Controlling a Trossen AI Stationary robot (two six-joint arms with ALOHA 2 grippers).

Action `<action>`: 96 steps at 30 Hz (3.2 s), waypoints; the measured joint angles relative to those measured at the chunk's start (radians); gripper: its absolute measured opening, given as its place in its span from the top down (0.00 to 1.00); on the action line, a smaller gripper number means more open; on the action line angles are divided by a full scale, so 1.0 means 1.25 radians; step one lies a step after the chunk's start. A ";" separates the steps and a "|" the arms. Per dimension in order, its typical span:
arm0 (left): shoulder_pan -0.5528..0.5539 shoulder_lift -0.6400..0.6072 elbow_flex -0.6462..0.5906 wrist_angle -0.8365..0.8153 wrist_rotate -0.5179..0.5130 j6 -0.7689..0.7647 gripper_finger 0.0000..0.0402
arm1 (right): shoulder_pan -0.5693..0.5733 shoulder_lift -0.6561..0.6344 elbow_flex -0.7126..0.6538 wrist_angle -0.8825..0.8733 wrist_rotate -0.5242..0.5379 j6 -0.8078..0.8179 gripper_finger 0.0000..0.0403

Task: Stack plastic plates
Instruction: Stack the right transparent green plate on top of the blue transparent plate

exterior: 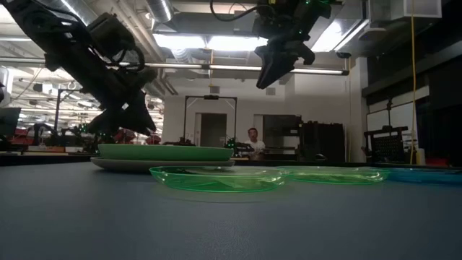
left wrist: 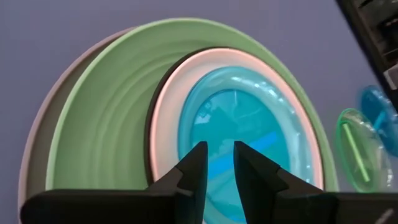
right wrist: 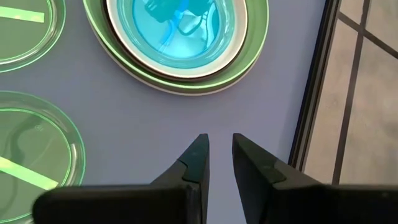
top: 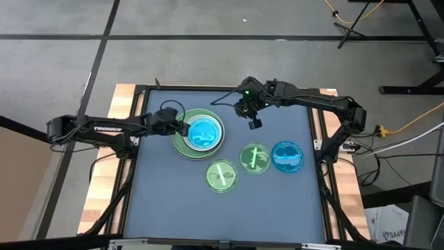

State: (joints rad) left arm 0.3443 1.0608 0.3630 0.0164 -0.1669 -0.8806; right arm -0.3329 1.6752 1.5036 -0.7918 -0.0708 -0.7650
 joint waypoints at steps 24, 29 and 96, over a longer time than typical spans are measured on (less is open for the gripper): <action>-0.054 -0.064 0.000 0.036 -0.012 0.058 0.82 | 0.079 -0.003 -0.067 -0.087 -0.106 0.002 0.85; -0.069 -0.064 0.000 0.036 -0.030 0.058 0.82 | 0.078 -0.009 -0.154 -0.069 -0.137 0.016 0.85; -0.074 -0.064 -0.001 0.037 -0.042 0.063 0.82 | 0.004 0.055 -0.425 0.274 -0.234 0.169 0.85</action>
State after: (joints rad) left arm 0.2520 0.9806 0.3618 0.0623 -0.2195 -0.8021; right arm -0.3275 1.7434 0.9722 -0.4489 -0.3628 -0.5537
